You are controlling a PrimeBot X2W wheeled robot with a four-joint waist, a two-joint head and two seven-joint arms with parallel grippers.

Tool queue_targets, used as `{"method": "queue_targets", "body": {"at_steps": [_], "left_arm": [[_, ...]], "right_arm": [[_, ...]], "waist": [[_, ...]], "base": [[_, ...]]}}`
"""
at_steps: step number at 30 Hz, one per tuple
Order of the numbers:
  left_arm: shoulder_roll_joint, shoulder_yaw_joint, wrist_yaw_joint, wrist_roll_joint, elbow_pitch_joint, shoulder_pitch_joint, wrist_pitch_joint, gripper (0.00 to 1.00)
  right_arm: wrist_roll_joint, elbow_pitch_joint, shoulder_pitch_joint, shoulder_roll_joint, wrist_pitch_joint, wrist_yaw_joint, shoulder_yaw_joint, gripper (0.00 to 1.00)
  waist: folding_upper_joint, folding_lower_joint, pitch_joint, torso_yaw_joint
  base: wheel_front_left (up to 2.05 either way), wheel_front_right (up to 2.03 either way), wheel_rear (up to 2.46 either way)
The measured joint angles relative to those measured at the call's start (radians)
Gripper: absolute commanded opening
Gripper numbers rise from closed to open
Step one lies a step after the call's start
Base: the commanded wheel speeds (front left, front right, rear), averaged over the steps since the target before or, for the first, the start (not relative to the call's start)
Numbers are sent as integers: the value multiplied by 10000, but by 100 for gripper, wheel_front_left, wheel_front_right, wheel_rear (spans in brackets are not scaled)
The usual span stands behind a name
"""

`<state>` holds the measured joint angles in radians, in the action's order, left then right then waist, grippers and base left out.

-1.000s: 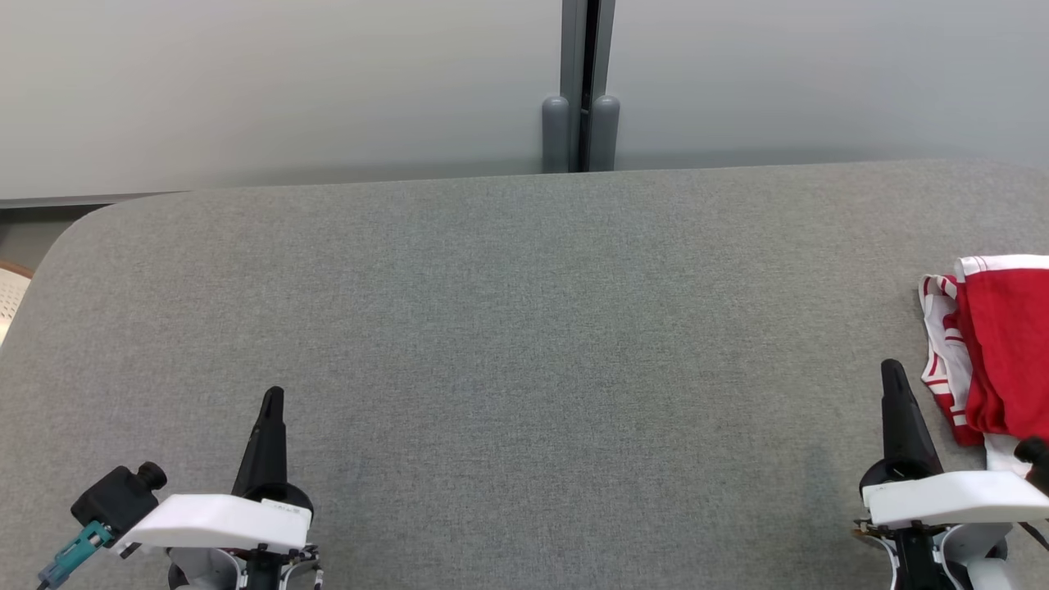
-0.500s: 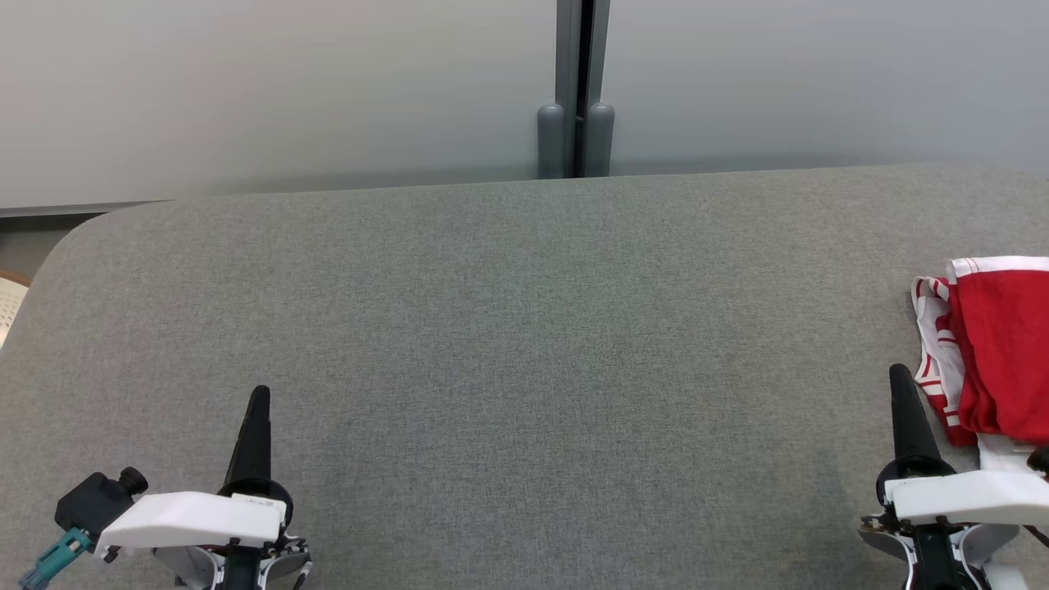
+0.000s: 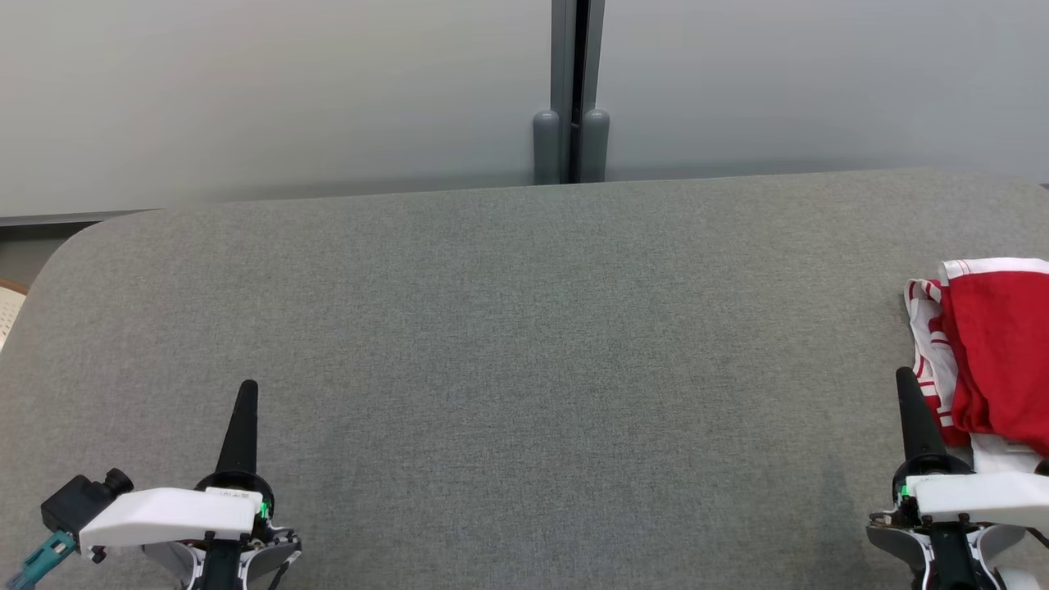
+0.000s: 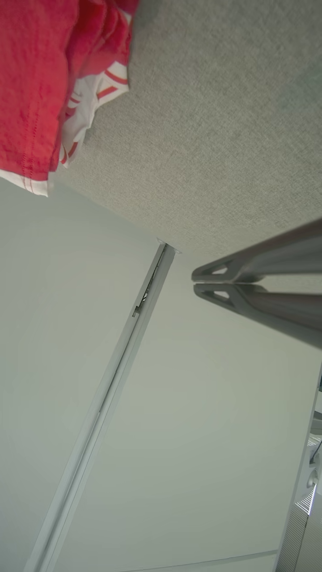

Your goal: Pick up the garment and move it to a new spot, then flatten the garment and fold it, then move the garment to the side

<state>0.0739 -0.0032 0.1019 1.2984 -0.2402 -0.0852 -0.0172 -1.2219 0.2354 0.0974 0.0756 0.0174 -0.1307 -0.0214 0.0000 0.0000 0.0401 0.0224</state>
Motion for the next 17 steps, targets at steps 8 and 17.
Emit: {"method": "queue_targets", "body": {"at_steps": [8,17], "left_arm": [[-2,159,40,633,-4,-7,184,0],[-4,322,111,1310,-10,-36,420,0]], "right_arm": [[-796,13,5,0,-180,0,-94,0],[-1618,27,18,-2,-374,0,-228,0]], "waist": [[0,0,-60,-36],[0,0,-126,-77]], "base": [[0,0,0],[0,0,0]]}}
